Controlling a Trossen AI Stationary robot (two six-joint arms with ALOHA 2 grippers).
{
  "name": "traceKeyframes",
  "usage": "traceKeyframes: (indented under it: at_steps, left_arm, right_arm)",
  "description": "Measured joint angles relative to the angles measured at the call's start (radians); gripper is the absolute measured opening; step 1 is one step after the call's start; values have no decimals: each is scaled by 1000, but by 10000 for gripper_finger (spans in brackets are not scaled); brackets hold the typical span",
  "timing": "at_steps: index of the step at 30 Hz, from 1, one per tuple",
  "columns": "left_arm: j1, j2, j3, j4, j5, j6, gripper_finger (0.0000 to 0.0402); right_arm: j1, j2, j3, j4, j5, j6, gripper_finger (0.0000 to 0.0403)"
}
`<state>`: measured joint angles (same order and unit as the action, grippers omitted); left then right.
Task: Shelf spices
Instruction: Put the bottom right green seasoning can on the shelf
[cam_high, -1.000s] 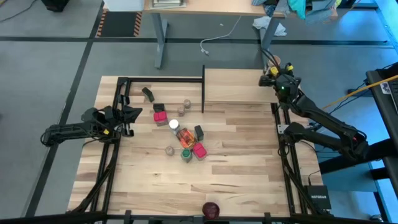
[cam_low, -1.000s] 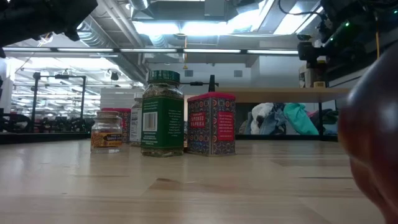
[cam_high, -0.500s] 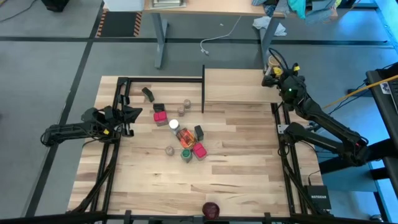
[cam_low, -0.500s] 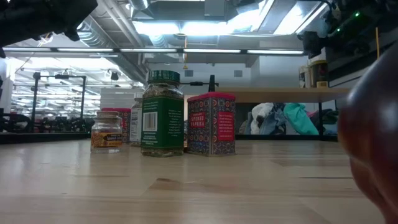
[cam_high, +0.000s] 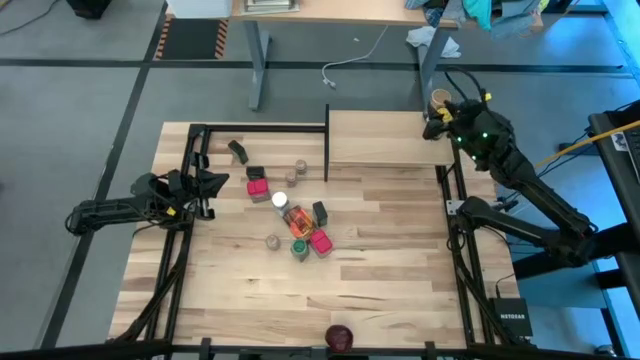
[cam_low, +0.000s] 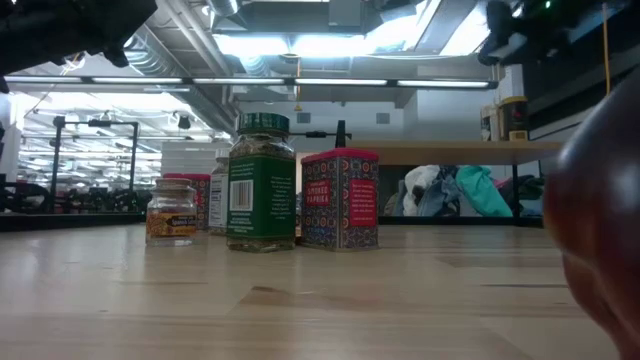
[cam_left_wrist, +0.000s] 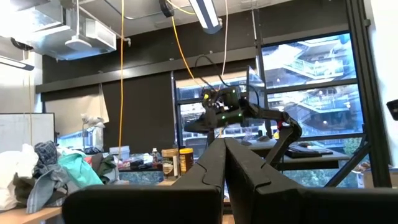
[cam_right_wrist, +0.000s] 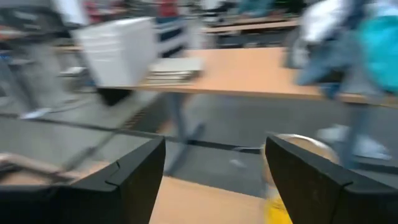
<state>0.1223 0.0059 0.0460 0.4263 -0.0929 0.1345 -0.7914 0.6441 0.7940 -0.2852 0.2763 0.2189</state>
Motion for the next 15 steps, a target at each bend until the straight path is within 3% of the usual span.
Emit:
traceKeyframes:
  at_steps: [8,11,15]
  left_arm:
    - [0,0,0,1,0,20,0]
    - [0,0,0,2,0,14,0]
    - [0,0,0,3,0,14,0]
  right_arm:
    - [6,1,20,117,-508,89,282]
    - [65,2,20,129,-571,82,282]
    - [194,11,20,168,-576,41,282]
